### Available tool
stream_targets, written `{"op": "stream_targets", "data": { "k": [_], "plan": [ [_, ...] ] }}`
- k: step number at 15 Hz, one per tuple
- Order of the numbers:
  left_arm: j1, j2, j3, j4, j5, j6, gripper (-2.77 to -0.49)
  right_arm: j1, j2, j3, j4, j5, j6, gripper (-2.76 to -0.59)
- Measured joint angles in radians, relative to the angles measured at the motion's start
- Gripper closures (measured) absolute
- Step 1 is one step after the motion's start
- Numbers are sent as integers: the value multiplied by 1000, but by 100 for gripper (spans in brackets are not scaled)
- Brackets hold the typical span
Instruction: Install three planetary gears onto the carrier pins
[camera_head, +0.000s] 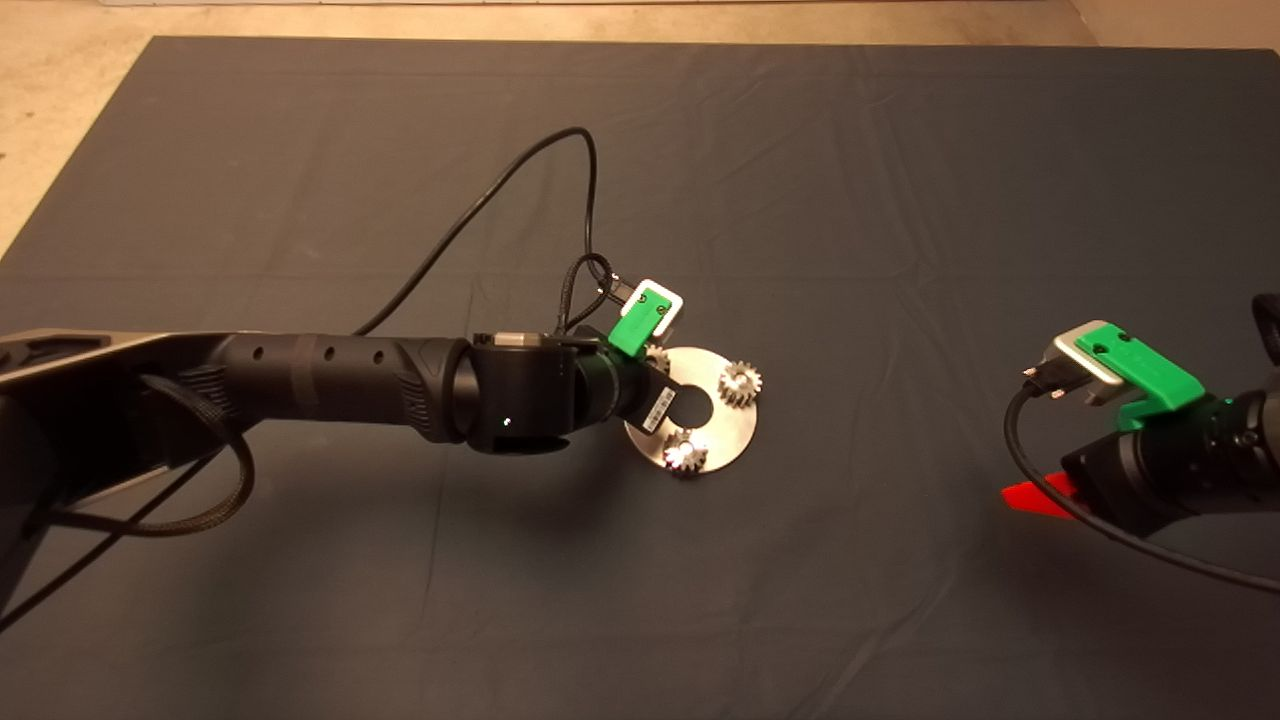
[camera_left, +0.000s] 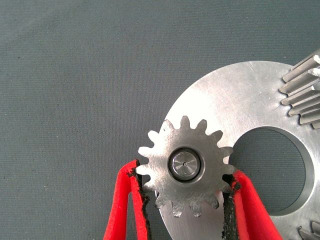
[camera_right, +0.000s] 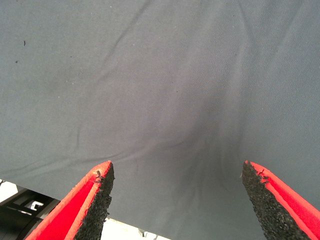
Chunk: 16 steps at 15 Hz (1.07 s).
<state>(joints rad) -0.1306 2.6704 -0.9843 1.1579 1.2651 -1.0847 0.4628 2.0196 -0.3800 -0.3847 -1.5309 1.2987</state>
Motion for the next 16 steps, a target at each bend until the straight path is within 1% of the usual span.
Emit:
{"op": "stream_targets", "data": {
  "k": [3,5,7,9,11,16],
  "plan": [
    [0,0,0,-1,1,1,-55,0,0,0,0,0,0,-189],
    [0,0,0,-1,0,1,-60,0,0,0,0,0,0,-189],
    [0,-1,0,-1,0,1,-71,0,0,0,0,0,0,-189],
    [0,-5,0,-2,-6,1,-82,0,0,0,0,0,0,-189],
    [0,-6,0,-2,-9,6,-82,0,0,0,0,0,0,-189],
    [0,-19,0,-5,-24,7,-82,0,0,0,0,0,0,-189]
  ]
}}
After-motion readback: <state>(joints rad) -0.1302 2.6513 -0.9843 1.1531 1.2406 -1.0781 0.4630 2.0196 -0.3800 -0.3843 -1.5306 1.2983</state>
